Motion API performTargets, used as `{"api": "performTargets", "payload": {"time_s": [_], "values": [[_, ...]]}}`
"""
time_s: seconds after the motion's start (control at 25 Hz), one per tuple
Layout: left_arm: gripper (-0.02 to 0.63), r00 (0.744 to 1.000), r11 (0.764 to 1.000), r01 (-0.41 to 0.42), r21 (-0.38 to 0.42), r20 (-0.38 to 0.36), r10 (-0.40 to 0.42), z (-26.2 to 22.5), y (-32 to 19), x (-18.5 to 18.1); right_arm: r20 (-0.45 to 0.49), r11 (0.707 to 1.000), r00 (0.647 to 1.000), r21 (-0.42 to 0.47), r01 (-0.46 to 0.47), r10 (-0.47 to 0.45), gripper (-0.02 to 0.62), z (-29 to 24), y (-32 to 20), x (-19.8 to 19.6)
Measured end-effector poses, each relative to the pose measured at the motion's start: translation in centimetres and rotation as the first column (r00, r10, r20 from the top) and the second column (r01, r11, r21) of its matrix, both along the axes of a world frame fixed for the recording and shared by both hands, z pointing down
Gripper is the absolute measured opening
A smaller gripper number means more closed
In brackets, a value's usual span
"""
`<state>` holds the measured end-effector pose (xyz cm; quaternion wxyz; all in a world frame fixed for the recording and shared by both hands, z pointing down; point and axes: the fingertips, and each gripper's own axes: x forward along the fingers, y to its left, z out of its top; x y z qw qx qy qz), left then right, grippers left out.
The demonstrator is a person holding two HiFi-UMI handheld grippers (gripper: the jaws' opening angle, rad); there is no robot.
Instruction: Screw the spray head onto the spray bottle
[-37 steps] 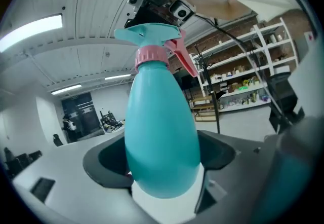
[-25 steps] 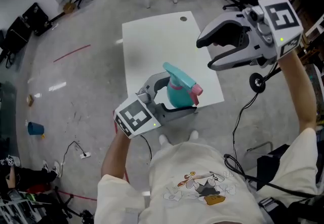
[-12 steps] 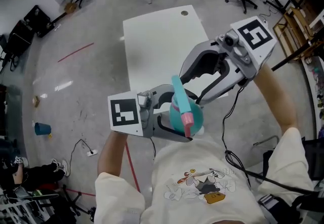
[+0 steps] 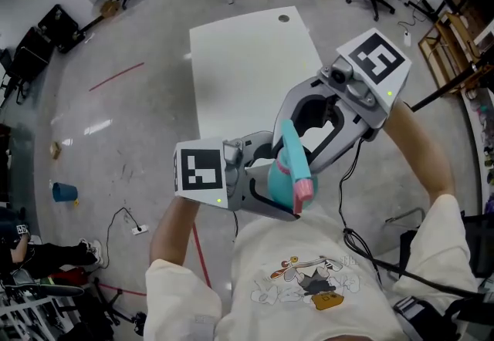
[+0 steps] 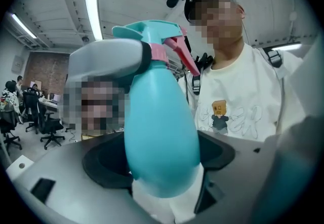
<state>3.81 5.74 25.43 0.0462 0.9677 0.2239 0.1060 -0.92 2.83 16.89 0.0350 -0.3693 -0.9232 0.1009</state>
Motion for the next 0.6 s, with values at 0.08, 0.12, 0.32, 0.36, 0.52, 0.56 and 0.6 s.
{"api": "performTargets", "payload": {"time_s": [0.08,0.12,0.32,0.36,0.52,0.56,0.6], "values": [[0.407,0.999,0.999,0.034,-0.001,0.006,-0.034,0.2,-0.2,0.1,-0.011,1.0,1.0,-0.014,-0.018,0.018,0.146,0.2,-0.2,0.0],[0.407,0.999,0.999,0.05,-0.002,0.01,-0.05,0.3,-0.3,0.1,-0.019,0.999,0.999,-0.018,-0.027,0.027,0.144,0.3,-0.3,0.0],[0.407,0.994,0.995,0.103,-0.011,0.025,-0.103,0.9,-0.8,0.3,-0.052,0.996,0.995,-0.031,-0.089,0.087,0.141,1.1,-0.9,0.1],[0.407,0.993,0.993,0.118,-0.015,0.03,-0.117,1.1,-1.0,0.3,-0.058,0.994,0.993,-0.03,-0.102,0.1,0.141,1.3,-1.1,0.1],[0.407,0.976,0.977,0.213,-0.03,0.06,-0.211,1.7,-2.1,0.1,-0.072,0.985,0.983,-0.025,-0.17,0.168,0.141,2.1,-2.4,0.0],[0.407,0.969,0.97,0.241,-0.033,0.066,-0.238,1.8,-2.5,0.1,-0.079,0.98,0.978,-0.029,-0.195,0.193,0.141,2.2,-2.8,-0.1],[0.407,0.962,0.963,0.267,-0.036,0.07,-0.264,1.9,-2.8,0.0,-0.087,0.974,0.972,-0.034,-0.222,0.219,0.141,2.3,-3.2,-0.2]]}}
